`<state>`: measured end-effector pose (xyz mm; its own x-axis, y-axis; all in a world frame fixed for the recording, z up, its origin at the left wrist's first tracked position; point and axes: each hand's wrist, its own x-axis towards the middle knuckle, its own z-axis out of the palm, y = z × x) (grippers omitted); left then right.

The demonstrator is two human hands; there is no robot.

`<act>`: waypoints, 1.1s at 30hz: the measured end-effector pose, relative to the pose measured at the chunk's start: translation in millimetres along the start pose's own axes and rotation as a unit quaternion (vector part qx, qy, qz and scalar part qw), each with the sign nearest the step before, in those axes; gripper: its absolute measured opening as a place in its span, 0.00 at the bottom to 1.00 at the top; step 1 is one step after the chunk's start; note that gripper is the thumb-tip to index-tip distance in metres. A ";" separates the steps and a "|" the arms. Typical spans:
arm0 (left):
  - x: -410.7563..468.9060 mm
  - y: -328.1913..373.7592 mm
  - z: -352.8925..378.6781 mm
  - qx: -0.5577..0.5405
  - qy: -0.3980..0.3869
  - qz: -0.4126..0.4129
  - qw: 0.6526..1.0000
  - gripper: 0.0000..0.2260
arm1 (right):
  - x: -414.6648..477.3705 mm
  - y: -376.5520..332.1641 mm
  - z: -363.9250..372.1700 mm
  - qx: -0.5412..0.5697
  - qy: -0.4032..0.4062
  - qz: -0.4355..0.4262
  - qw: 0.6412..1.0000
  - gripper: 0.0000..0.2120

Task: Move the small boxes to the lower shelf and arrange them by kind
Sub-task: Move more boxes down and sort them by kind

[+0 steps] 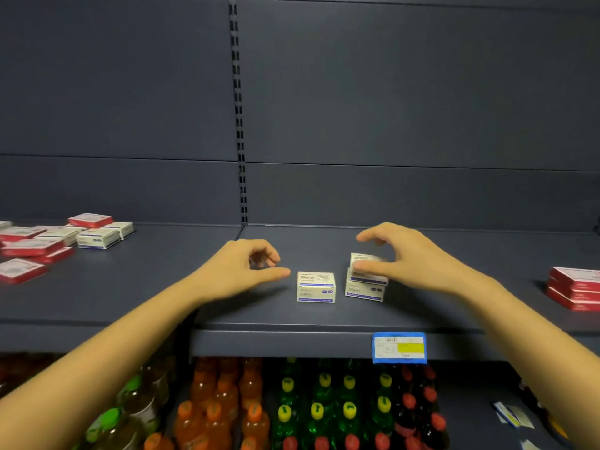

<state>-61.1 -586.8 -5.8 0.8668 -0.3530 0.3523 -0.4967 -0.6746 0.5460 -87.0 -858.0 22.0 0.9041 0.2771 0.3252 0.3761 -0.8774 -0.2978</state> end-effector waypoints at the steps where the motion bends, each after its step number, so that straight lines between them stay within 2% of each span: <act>1: -2.8 -3.4 -7.9 0.023 0.008 0.001 1.000 0.11 | 3.4 -6.1 0.9 -0.004 0.006 -0.016 1.000 0.23; 10: -64.2 -49.8 -86.2 0.214 0.080 -0.077 0.971 0.14 | 52.7 -90.3 43.3 -0.014 -0.013 -0.148 0.989 0.17; 18: -126.6 -109.7 -153.4 0.272 0.109 -0.164 0.942 0.16 | 103.6 -177.5 98.8 0.002 -0.047 -0.215 0.976 0.16; 24: -139.9 -171.0 -212.4 0.274 0.108 -0.184 0.938 0.15 | 155.7 -241.7 141.0 0.002 -0.056 -0.205 0.977 0.16; 33: -124.5 -262.3 -277.8 0.253 0.075 -0.148 0.953 0.15 | 222.5 -317.0 196.5 -0.042 -0.056 -0.147 0.987 0.18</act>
<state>-51.2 -185.8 18.3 0.9308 -0.0273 0.3644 -0.1124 -0.9703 0.2144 34.8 -441.2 12.4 0.7773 0.5616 0.2837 0.6111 -0.7812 -0.1278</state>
